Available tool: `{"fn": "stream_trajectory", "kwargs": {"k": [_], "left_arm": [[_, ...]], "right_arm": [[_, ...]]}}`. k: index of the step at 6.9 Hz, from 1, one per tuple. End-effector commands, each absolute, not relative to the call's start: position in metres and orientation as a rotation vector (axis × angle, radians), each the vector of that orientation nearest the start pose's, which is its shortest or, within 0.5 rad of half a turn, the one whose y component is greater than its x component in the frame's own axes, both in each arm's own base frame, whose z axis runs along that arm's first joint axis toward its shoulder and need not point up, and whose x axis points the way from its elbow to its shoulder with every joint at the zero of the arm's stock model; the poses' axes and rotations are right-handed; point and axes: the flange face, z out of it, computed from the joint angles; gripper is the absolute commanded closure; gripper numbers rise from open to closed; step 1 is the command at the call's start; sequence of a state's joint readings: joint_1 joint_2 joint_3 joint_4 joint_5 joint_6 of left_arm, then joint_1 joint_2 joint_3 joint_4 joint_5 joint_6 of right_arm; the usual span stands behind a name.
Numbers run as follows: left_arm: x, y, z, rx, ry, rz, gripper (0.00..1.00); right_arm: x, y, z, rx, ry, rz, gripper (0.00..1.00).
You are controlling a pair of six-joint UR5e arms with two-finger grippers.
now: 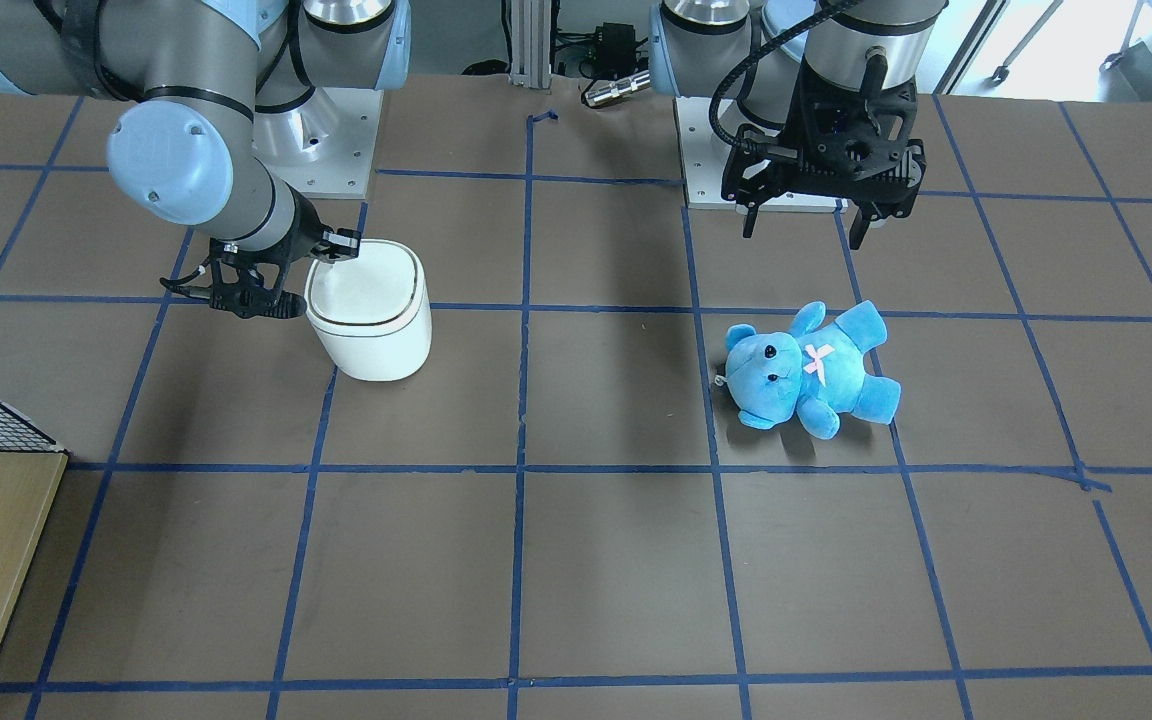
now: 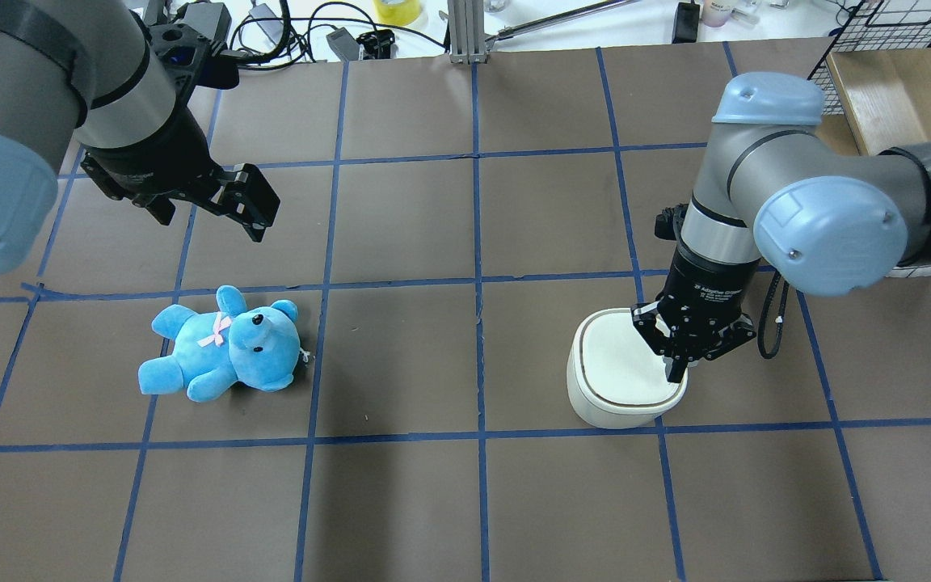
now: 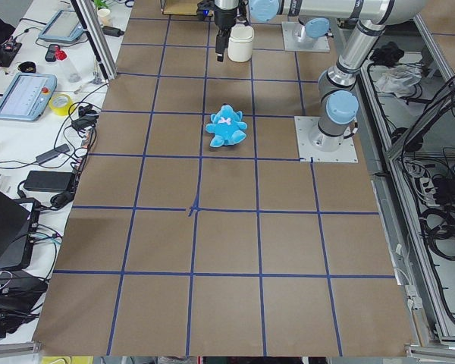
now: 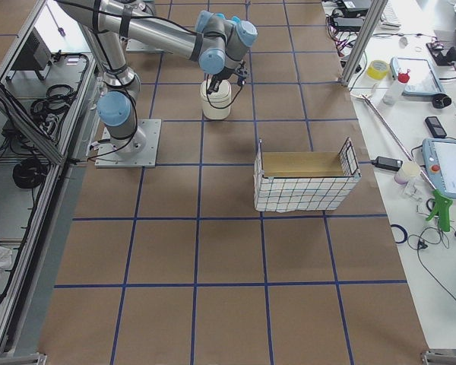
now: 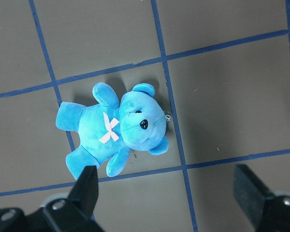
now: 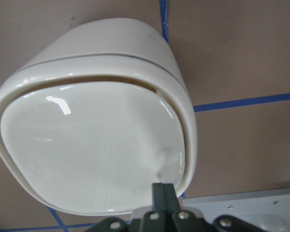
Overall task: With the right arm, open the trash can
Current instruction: 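Press the lid's near edge with the right gripper to flip it open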
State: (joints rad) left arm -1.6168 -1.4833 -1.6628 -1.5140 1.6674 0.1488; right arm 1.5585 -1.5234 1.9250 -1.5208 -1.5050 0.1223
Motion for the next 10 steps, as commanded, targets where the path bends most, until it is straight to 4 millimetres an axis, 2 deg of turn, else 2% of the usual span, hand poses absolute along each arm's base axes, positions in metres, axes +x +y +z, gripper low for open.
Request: {"fn": "stream_trajectory", "kwargs": {"k": [1, 5, 7, 8, 9, 10], "left_arm": [[-0.145, -0.454, 0.490, 0.292, 3.028, -0.072, 0.00], [-0.145, -0.454, 0.490, 0.292, 3.028, -0.072, 0.00], [-0.145, -0.454, 0.490, 0.292, 3.028, -0.072, 0.00], [-0.145, -0.454, 0.490, 0.292, 3.028, -0.072, 0.00], [-0.145, -0.454, 0.490, 0.292, 3.028, -0.072, 0.00], [-0.145, -0.454, 0.490, 0.292, 3.028, -0.072, 0.00]], "right_arm": [[0.135, -0.435, 0.293, 0.232, 3.011, 0.690, 1.00], [0.134, -0.436, 0.291, 0.237, 3.021, 0.699, 1.00], [0.135, -0.443, 0.310, 0.267, 3.021, 0.639, 1.00], [0.135, -0.451, 0.327, 0.268, 3.027, 0.592, 0.97], [0.135, -0.460, 0.353, 0.266, 3.038, 0.510, 0.81], [0.135, -0.467, 0.384, 0.264, 3.043, 0.421, 0.51]]}}
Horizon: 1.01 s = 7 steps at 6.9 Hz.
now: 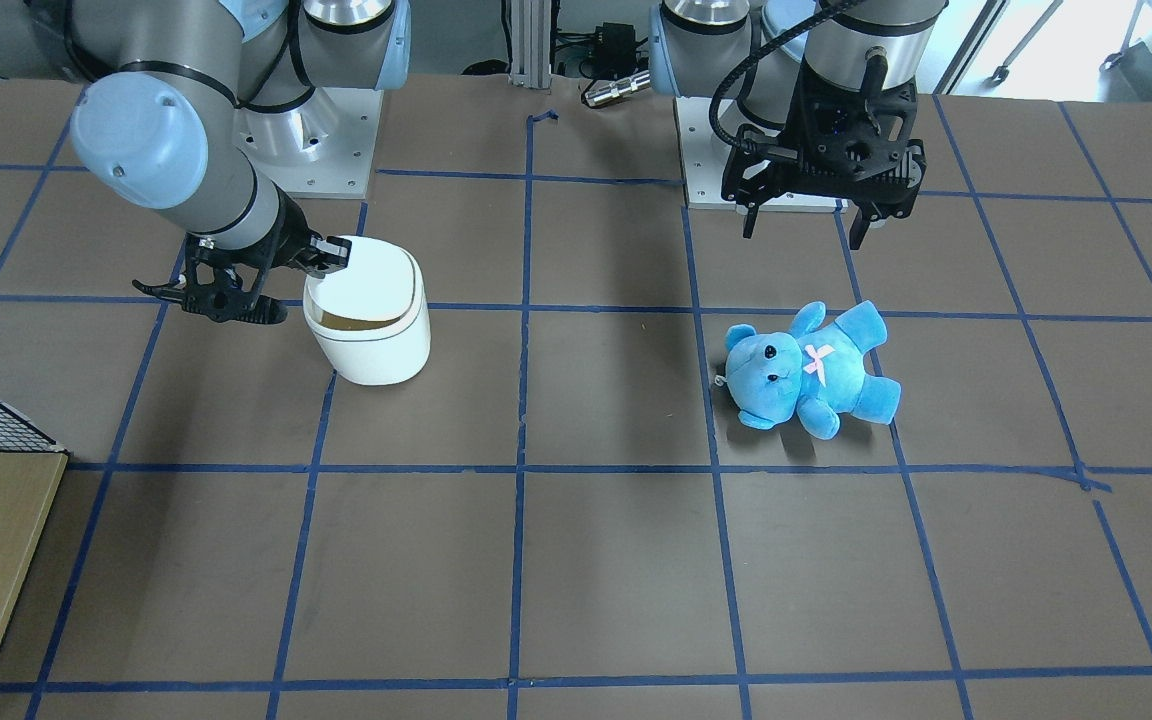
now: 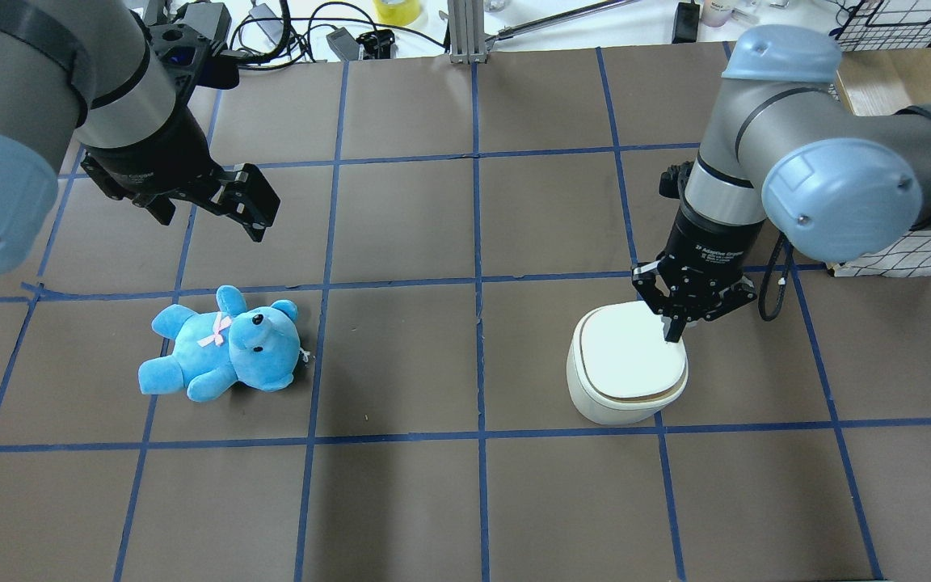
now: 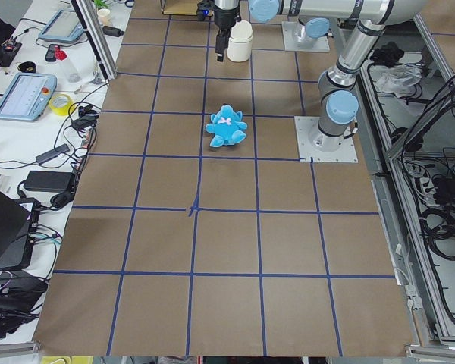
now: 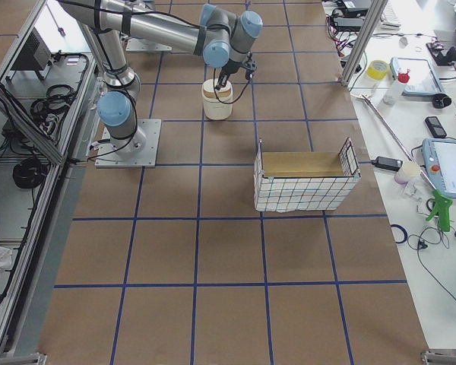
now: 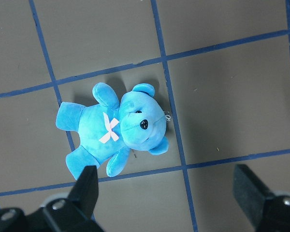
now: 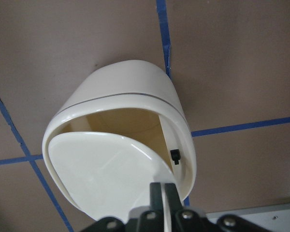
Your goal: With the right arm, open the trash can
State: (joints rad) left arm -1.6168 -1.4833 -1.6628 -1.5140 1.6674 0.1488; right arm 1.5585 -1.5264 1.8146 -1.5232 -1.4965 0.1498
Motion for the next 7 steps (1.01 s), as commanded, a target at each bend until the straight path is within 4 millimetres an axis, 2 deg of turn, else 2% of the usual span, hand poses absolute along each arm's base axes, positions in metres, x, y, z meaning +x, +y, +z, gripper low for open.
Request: {"fn": "stream_trajectory", "kwargs": {"k": [1, 3, 4, 7], "left_arm": [[-0.145, -0.454, 0.490, 0.292, 3.028, -0.072, 0.00], [-0.145, -0.454, 0.490, 0.292, 3.028, -0.072, 0.00], [-0.145, -0.454, 0.490, 0.292, 3.028, -0.072, 0.00], [-0.145, -0.454, 0.490, 0.292, 3.028, -0.072, 0.00]], "right_arm": [[0.133, -0.478, 0.419, 0.267, 3.060, 0.319, 0.35], [0.127, -0.491, 0.468, 0.265, 3.107, 0.166, 0.19], [0.125, -0.489, 0.478, 0.264, 3.113, 0.115, 0.09], [0.118, -0.482, 0.497, 0.253, 3.170, 0.004, 0.07]]}}
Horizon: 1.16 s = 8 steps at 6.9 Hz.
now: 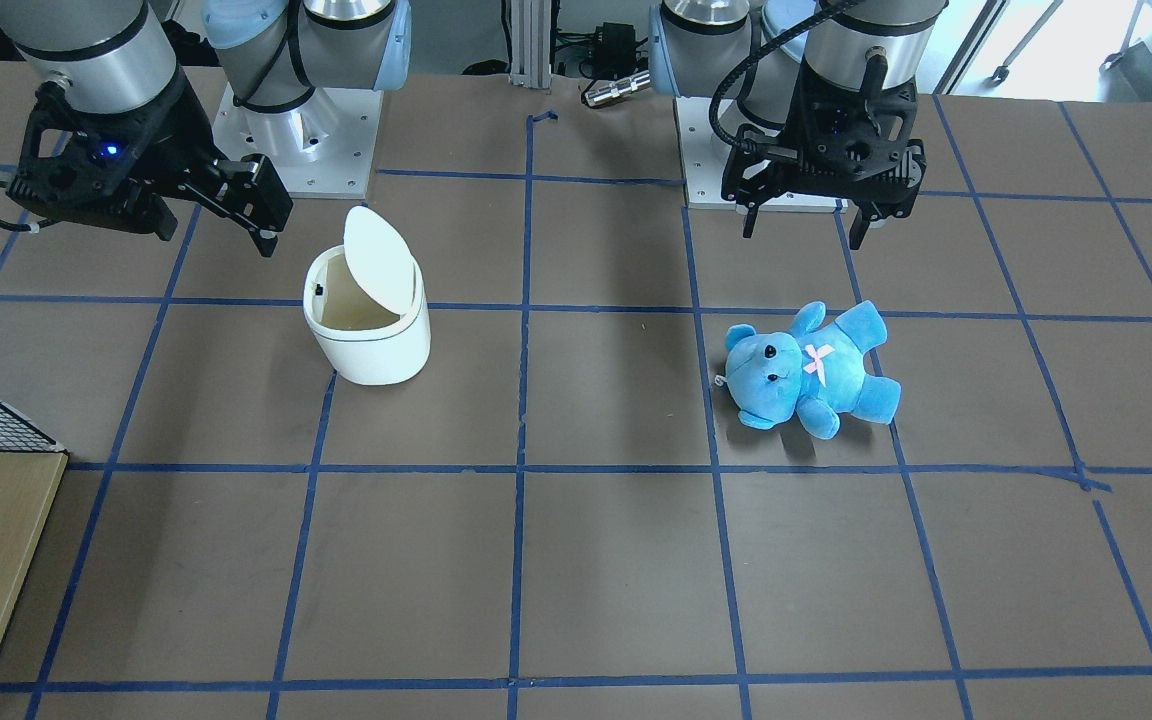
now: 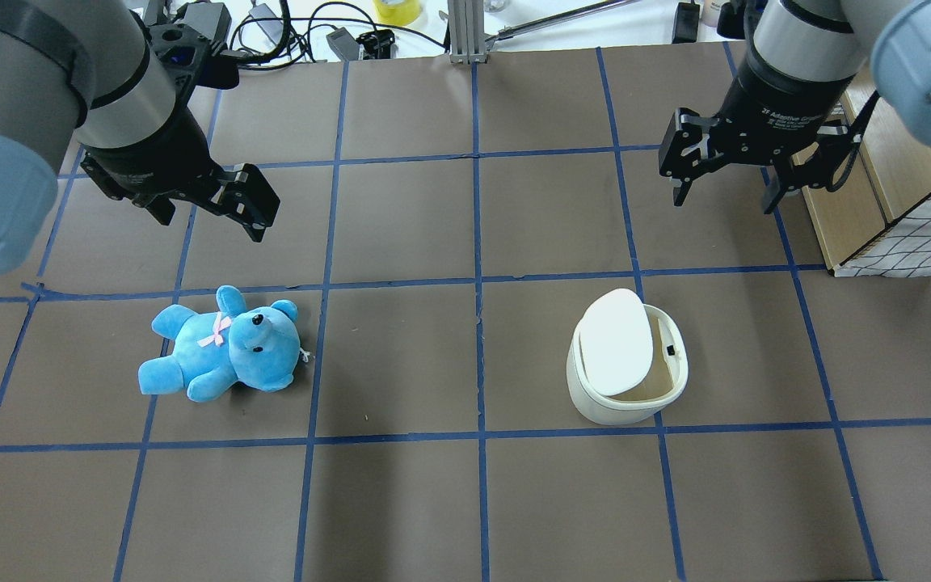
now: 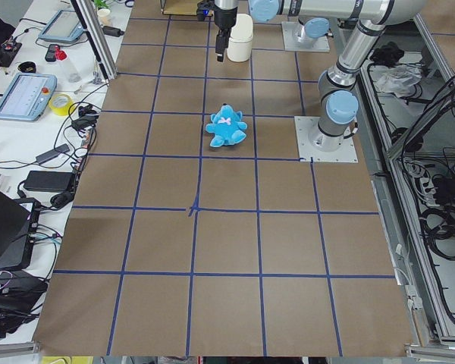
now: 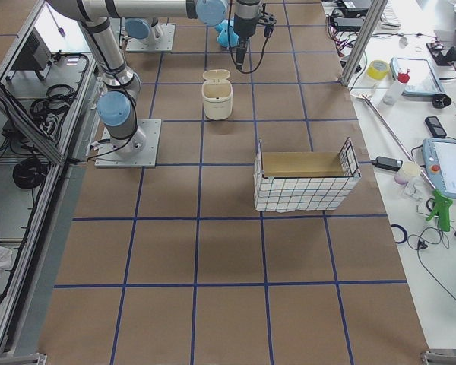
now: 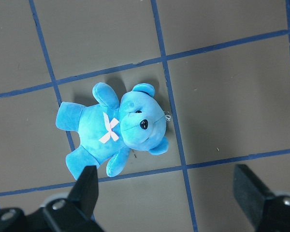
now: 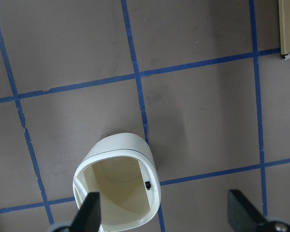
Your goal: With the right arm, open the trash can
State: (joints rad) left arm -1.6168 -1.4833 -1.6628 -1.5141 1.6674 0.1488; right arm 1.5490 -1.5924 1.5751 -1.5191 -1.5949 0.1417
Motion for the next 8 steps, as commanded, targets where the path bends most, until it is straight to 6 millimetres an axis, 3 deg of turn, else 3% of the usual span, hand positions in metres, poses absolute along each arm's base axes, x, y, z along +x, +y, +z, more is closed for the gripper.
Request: {"fn": "stream_trajectory", "kwargs": {"k": [1, 8], "left_arm": [[-0.1447, -0.4536, 0.4903, 0.292, 3.028, -0.072, 0.00], [-0.1447, -0.4536, 0.4903, 0.292, 3.028, -0.072, 0.00]], "right_arm": [[0.1210, -0.4772, 0.5027, 0.246, 3.167, -0.015, 0.04], [0.1251, -0.4736, 0.5041, 0.237, 3.149, -0.019, 0.00]]}}
